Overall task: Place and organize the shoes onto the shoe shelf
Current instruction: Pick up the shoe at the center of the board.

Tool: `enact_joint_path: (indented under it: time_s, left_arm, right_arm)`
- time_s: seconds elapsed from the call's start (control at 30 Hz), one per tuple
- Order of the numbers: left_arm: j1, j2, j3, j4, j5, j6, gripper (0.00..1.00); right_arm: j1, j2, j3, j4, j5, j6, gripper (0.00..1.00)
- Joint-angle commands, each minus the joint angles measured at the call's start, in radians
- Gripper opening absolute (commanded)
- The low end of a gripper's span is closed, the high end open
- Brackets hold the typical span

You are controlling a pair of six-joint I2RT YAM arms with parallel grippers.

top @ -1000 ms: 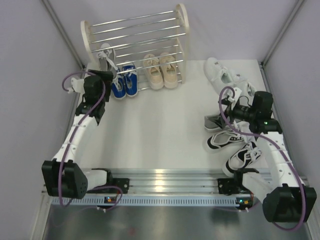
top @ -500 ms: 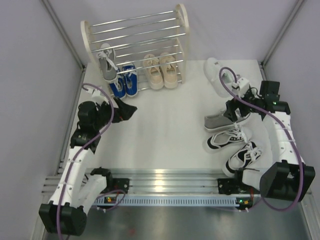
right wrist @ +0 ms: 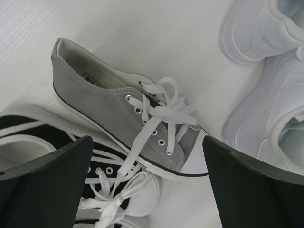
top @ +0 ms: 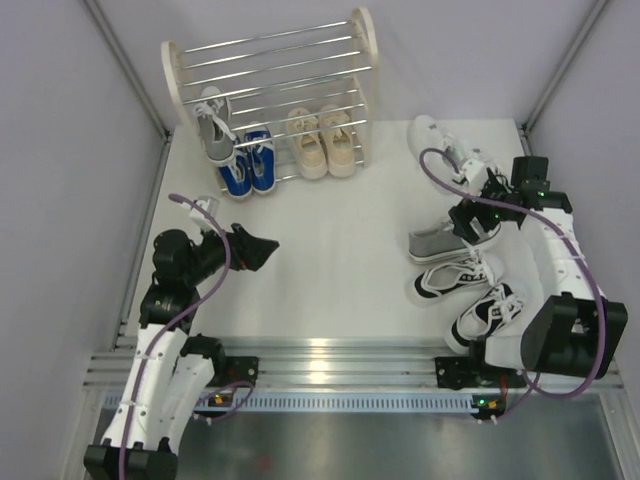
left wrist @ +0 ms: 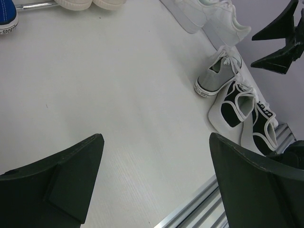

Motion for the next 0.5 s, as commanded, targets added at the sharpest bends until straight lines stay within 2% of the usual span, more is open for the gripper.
enact_joint_path:
  time_s: [0.0, 0.07, 0.13, 0.23, 0.33, 0.47]
  left_arm:
    - [-0.001, 0.002, -0.006, 0.021, 0.018, 0.021, 0.98]
    - [-0.001, 0.0, -0.008, 0.021, 0.019, 0.021, 0.98]
    - [-0.001, 0.002, -0.009, 0.021, 0.015, 0.021, 0.98]
    - [-0.001, 0.005, -0.009, 0.021, 0.015, 0.022, 0.98]
    - [-0.001, 0.008, -0.011, 0.021, 0.01, 0.022, 0.98]
    - [-0.001, 0.013, -0.011, 0.021, 0.016, 0.024, 0.98]
  right_arm:
    - [-0.002, -0.018, -0.028, -0.02, -0.065, -0.32, 1.0]
    - [-0.003, 0.043, 0.021, -0.029, -0.085, -0.278, 0.99]
    - [-0.002, 0.145, 0.119, -0.127, -0.126, -0.254, 0.96]
    - [0.023, 0.198, 0.136, -0.103, -0.126, -0.204, 0.92]
    - [0.046, 0.224, 0.11, -0.039, -0.105, -0.21, 0.93]
    - [0.054, 0.31, 0.17, -0.108, -0.076, -0.295, 0.91]
